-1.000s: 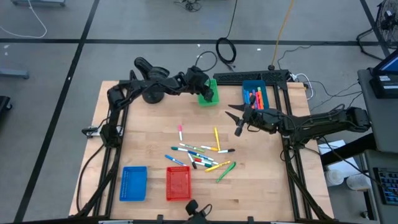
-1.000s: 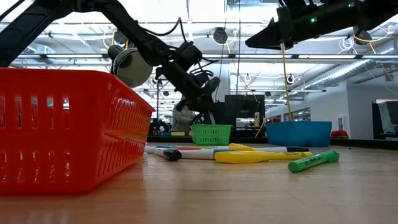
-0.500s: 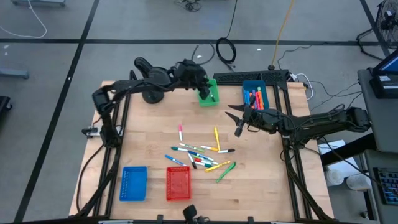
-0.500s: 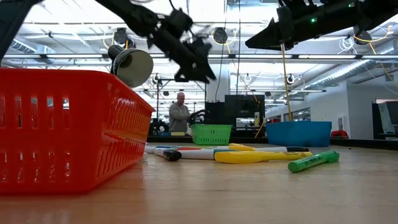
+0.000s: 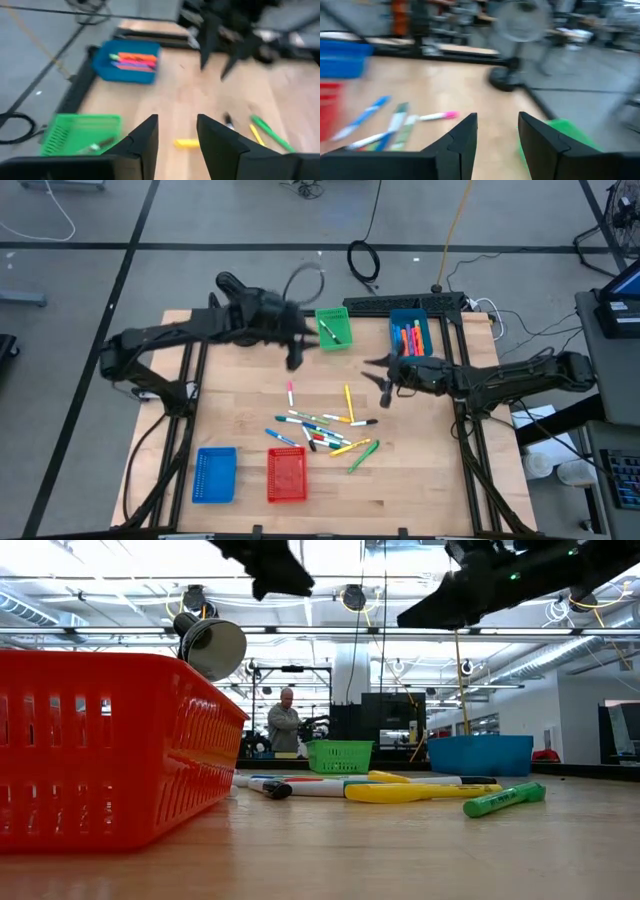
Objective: Pick & Place Markers
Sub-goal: Put the bottom green thin dry erase marker into the green bin
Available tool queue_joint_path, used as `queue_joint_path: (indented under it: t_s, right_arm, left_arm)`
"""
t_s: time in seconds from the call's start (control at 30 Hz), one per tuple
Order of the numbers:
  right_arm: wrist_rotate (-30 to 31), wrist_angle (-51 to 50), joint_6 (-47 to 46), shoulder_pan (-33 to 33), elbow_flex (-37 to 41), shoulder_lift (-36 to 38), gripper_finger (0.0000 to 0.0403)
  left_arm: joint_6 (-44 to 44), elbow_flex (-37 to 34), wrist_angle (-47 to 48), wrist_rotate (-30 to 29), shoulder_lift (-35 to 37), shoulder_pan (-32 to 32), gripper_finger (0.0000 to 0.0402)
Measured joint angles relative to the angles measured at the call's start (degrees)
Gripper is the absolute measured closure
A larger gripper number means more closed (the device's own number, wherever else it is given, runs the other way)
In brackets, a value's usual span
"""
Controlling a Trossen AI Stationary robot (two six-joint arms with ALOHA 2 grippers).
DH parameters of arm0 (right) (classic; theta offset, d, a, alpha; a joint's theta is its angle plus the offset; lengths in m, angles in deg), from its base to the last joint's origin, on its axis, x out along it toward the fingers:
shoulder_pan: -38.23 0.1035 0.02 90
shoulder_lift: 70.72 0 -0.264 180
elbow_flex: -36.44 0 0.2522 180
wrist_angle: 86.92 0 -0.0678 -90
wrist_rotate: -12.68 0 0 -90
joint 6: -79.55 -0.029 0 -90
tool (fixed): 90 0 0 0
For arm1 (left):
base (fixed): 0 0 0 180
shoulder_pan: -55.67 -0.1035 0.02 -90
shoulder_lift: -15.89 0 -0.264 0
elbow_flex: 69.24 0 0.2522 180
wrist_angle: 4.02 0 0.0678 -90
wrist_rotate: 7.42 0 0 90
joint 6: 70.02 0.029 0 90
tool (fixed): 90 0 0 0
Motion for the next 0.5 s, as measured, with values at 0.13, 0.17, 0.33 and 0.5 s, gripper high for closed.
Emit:
queue_joint_path:
  t_s: [0.13,0.17,0.33,0.5]
  right_arm:
    - [-2.1,-1.3,-1.3,4.2,0.0,-0.7,0.0273]
    - [-2.1,-2.1,-1.5,5.4,0.0,-0.9,0.0273]
    - [-2.1,-2.9,-2.0,12.0,-0.5,-4.4,0.0273]
    - [-2.0,-7.8,-4.3,16.2,-7.0,-12.3,0.0273]
  left_arm:
    - [-0.4,-15.5,-12.4,-0.4,7.1,4.2,0.0277]
    - [-0.8,-20.1,-16.8,-0.4,9.2,5.1,0.0279]
    - [-3.3,-41.1,-41.6,-1.1,18.6,8.0,0.0282]
    - [-4.4,-55.3,-63.0,-1.9,24.8,8.4,0.0275]
